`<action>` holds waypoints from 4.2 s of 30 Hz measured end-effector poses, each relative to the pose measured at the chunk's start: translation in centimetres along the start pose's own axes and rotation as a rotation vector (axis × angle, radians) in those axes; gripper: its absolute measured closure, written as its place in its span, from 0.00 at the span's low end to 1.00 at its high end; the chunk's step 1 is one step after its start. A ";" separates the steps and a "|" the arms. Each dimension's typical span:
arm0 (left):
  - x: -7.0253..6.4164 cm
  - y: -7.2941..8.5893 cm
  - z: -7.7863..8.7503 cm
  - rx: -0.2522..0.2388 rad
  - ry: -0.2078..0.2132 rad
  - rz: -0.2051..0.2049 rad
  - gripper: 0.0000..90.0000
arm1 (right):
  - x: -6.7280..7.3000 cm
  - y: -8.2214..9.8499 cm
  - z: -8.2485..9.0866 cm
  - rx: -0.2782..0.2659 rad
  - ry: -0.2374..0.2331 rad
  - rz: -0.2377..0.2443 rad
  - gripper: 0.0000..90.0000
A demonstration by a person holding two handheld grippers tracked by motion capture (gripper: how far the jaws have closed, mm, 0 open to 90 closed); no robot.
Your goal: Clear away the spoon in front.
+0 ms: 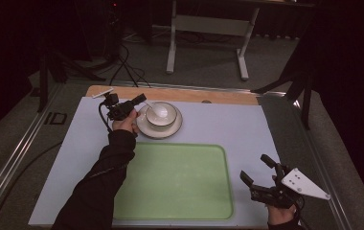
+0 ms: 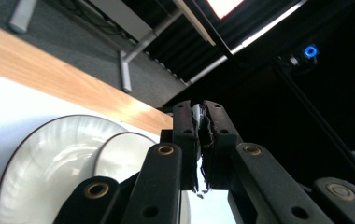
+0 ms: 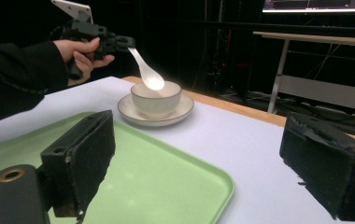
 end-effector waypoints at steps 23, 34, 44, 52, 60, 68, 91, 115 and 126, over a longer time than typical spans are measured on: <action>-4.8 -0.9 4.7 0.254 0.117 -0.165 0.95 | 0.0 0.0 -0.1 0.005 0.005 0.003 0.11; -6.3 1.7 7.5 0.435 0.182 -0.227 0.95 | 0.0 -0.1 -0.1 0.001 0.006 0.001 0.11; -6.7 4.9 9.4 0.659 0.254 -0.258 0.95 | 0.0 0.0 -0.1 0.005 0.005 0.003 0.11; -6.9 7.6 10.3 0.798 0.294 -0.277 0.95 | 0.1 0.1 -0.2 0.007 0.004 0.002 0.11; -6.2 11.8 11.7 0.986 0.305 -0.296 0.94 | 0.1 0.2 -0.3 0.014 -0.004 -0.001 0.13; -5.7 14.2 11.5 1.047 0.336 -0.289 0.94 | 0.0 0.2 -0.3 0.013 0.004 -0.002 0.14; -2.3 17.1 8.4 0.934 0.338 -0.388 0.78 | 0.0 0.7 -0.4 0.041 -0.005 -0.006 0.12; 1.0 18.5 5.6 0.748 0.209 -0.515 0.65 | 0.3 0.9 -0.5 0.056 -0.032 -0.015 0.12; 0.7 16.9 5.4 0.682 0.206 -0.518 0.65 | 0.3 1.0 -0.5 0.059 -0.032 -0.015 0.12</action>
Point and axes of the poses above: each handheld gripper's, and its own axes: z roughly backward along the jaws, y roughly out of its underside, x roughly to its left, the point moved 10 cm from there along -z, roughly forward along the jaws, and after that the axes turned 6 degrees about -x, right-handed, at the moved point
